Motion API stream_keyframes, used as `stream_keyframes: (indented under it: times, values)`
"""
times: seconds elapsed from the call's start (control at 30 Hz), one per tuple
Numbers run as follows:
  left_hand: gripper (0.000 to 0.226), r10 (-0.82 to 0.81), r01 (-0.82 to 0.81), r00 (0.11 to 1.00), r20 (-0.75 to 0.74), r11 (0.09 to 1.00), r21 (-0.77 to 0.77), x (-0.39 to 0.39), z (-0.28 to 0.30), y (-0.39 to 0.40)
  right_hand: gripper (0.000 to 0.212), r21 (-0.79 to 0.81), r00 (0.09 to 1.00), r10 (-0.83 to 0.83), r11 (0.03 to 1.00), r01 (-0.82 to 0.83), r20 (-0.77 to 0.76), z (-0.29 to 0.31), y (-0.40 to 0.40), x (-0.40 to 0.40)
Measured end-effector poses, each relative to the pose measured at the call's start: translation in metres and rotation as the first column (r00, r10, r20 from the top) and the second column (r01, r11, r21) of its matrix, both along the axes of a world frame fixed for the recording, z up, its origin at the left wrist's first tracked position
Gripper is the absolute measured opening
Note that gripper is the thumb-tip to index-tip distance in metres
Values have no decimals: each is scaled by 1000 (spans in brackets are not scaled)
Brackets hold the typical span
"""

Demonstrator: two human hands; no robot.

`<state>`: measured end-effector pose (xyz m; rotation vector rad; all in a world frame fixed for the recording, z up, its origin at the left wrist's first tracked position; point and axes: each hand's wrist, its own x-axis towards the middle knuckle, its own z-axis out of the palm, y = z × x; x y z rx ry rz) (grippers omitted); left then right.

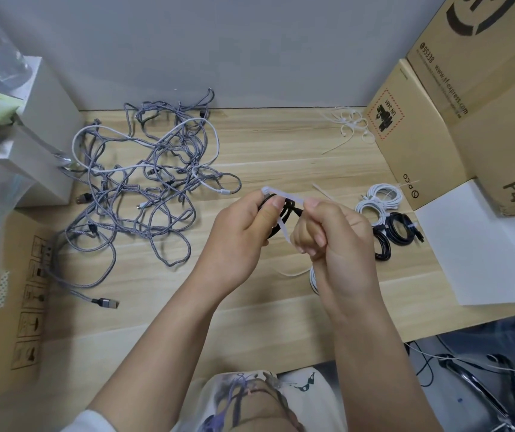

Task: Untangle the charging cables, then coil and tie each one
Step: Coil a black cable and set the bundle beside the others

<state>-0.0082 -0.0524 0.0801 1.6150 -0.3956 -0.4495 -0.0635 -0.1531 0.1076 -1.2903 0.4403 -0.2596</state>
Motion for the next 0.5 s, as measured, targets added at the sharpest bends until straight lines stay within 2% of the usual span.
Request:
stream_keyframes:
  times: [0.4,0.5]
  values:
    - [29,44,-48,997,56,996,73,-2,3,1,42,-5,999,-23,1000,23,-26,-5,0,2]
    - [22,55,-62,995,85,994,92,-2,3,1,42,-1,999,-37,999,37,-34,-4,1,3]
